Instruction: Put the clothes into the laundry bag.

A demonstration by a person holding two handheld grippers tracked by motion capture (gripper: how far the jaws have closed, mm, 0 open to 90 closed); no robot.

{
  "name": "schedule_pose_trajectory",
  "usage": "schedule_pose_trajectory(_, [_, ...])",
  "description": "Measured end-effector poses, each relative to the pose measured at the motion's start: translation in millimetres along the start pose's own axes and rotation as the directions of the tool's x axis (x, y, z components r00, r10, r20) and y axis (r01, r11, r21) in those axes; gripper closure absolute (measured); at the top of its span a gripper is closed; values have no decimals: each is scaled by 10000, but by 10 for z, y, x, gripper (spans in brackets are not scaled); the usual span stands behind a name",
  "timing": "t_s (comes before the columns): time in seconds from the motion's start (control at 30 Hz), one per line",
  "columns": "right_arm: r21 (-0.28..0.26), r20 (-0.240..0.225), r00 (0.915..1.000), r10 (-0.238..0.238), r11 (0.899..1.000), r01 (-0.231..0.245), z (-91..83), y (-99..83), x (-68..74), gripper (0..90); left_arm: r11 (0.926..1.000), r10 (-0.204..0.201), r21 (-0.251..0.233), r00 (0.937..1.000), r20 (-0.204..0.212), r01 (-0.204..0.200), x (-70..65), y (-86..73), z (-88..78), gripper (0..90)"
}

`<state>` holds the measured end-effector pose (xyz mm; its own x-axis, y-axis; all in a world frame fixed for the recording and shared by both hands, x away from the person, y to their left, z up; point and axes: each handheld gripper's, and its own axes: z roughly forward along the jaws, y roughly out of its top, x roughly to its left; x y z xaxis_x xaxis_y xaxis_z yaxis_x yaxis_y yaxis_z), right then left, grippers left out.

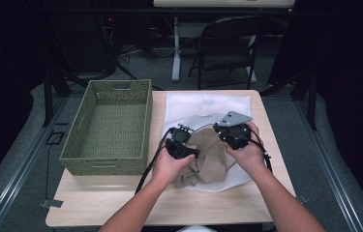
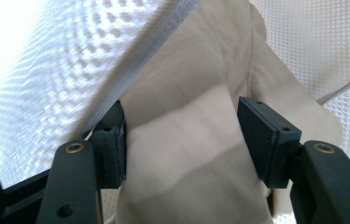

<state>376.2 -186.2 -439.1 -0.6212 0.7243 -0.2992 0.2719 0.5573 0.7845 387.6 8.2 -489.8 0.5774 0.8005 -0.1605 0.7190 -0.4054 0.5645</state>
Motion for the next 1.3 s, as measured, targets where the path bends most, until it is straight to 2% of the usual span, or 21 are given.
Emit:
schedule_pose_trajectory(0.1, [-16, 6, 10000, 8, 10000, -8, 7, 1, 5, 875, 9999, -9, 147, 9999, 125, 7, 1, -41, -57, 324])
schedule_pose_trajectory(0.23, [-29, -42, 10000, 1, 10000, -1, 12, 0, 10, 875, 10000, 5, -39, 9989, 469, -3, 14, -110, -147, 262])
schedule_pose_trajectory(0.37, [11, -35, 10000, -20, 10000, 20, 14, -4, 13, 875, 9998, 173, 27, 9988, 466, -175, 25, -188, -210, 214])
schedule_pose_trajectory(0.43, [13, -38, 10000, -10, 10000, 10, 10, -8, 15, 875, 9997, 143, 183, 9991, 406, -150, 31, -234, -238, 205])
schedule_pose_trajectory(0.53, [2, -30, 10000, -31, 10000, 31, 14, -17, 19, 875, 9999, 19, 150, 9987, 501, -27, 47, -298, -276, 208])
schedule_pose_trajectory(0.63, [49, -42, 10000, -31, 10000, 32, 16, -21, 26, 875, 9998, 64, 179, 9987, 507, -73, 47, -375, -293, 207])
schedule_pose_trajectory(0.67, [31, -47, 10000, -29, 10000, 29, 19, -23, 31, 875, 9997, 174, 132, 9984, 538, -182, 45, -396, -297, 222])
schedule_pose_trajectory(0.73, [40, -89, 9999, -64, 10000, 64, 20, -23, 33, 875, 9987, 467, -225, 9986, 264, -461, 13, -455, -300, 354])
schedule_pose_trajectory(0.83, [46, -69, 10000, -58, 10000, 58, 23, -26, 36, 875, 9982, 562, -195, 9984, -5, -562, 18, -499, -278, 396])
schedule_pose_trajectory(0.93, [35, -83, 10000, -44, 10000, 44, 21, -30, 42, 875, 9985, 537, -54, 9985, 74, -537, 43, -545, -240, 412])
schedule_pose_trajectory(1.17, [57, -102, 9999, -45, 10000, 46, 14, -41, 44, 875, 9970, 773, -36, 9969, -147, -773, 77, -654, -170, 430])
schedule_pose_trajectory(1.23, [58, -91, 9999, -57, 10000, 58, 13, -43, 50, 875, 9972, 733, 177, 9972, -140, -731, 72, -689, -138, 429])
schedule_pose_trajectory(1.3, [58, -121, 9999, -62, 10000, 63, 15, -44, 57, 875, 9972, 722, 195, 9973, -149, -719, 66, -715, -109, 424])
